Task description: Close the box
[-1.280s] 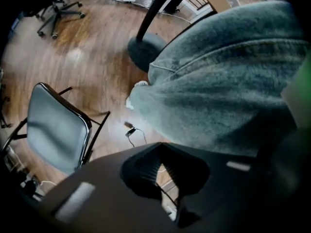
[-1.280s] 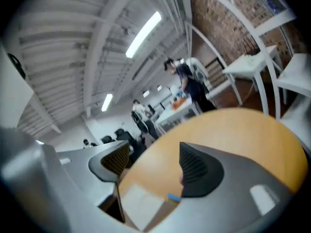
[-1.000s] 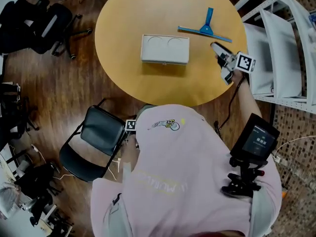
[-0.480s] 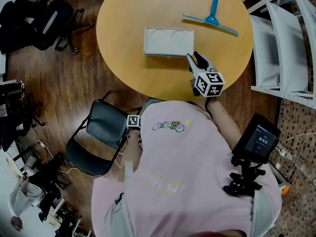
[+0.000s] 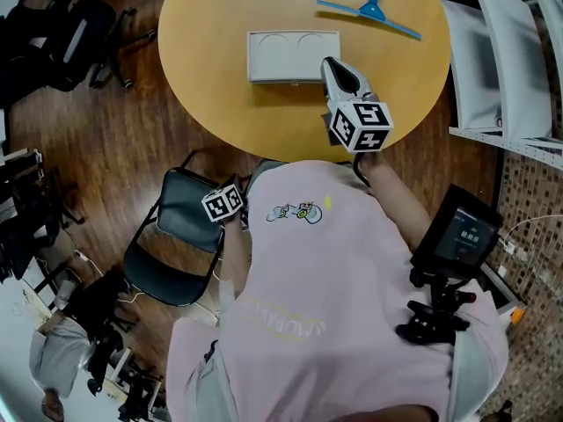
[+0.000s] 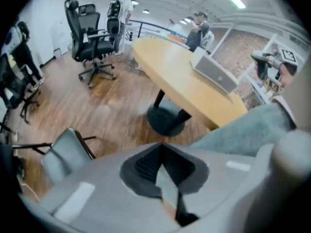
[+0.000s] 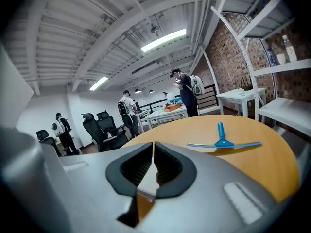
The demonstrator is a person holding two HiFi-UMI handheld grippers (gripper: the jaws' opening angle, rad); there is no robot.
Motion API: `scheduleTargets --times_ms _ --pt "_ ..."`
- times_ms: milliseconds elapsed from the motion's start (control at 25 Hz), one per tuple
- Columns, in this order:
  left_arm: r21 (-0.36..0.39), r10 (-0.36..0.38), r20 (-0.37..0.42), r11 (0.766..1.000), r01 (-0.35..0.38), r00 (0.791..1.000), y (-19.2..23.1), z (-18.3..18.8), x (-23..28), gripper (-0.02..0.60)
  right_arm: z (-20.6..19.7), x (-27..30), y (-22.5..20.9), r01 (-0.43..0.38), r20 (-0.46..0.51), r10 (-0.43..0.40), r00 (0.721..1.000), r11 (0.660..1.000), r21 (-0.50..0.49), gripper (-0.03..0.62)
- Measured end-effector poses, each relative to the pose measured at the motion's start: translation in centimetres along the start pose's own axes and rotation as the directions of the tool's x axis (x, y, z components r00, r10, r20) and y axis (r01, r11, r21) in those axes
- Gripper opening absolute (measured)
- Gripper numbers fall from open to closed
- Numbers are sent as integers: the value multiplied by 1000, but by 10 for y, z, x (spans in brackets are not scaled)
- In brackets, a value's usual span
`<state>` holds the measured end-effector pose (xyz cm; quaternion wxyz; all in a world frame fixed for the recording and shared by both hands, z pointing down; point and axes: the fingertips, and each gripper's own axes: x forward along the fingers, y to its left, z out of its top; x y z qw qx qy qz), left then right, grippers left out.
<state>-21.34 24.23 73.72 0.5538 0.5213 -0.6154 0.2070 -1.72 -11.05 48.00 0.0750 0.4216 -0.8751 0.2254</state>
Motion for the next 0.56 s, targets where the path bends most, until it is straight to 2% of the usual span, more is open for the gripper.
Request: scheduleTargets --times_ms 160,240,360,560 --pt "161 17 126 986 -37 992 -20 74 -20 3 -6 1 1 6 -12 -6 1000 1000 -29 15" --pt "223 -26 187 975 -16 982 -37 106 -28 3 -7 1 0 14 -17 -15 1000 1000 -28 15" --pt "301 -73 238 954 -2 968 -62 145 -31 3 -7 1 -4 28 -18 -29 999 999 -29 14" --pt "383 -153 297 923 29 942 -104 181 -33 3 -28 -7 -13 32 -62 -32 998 999 -11 6"
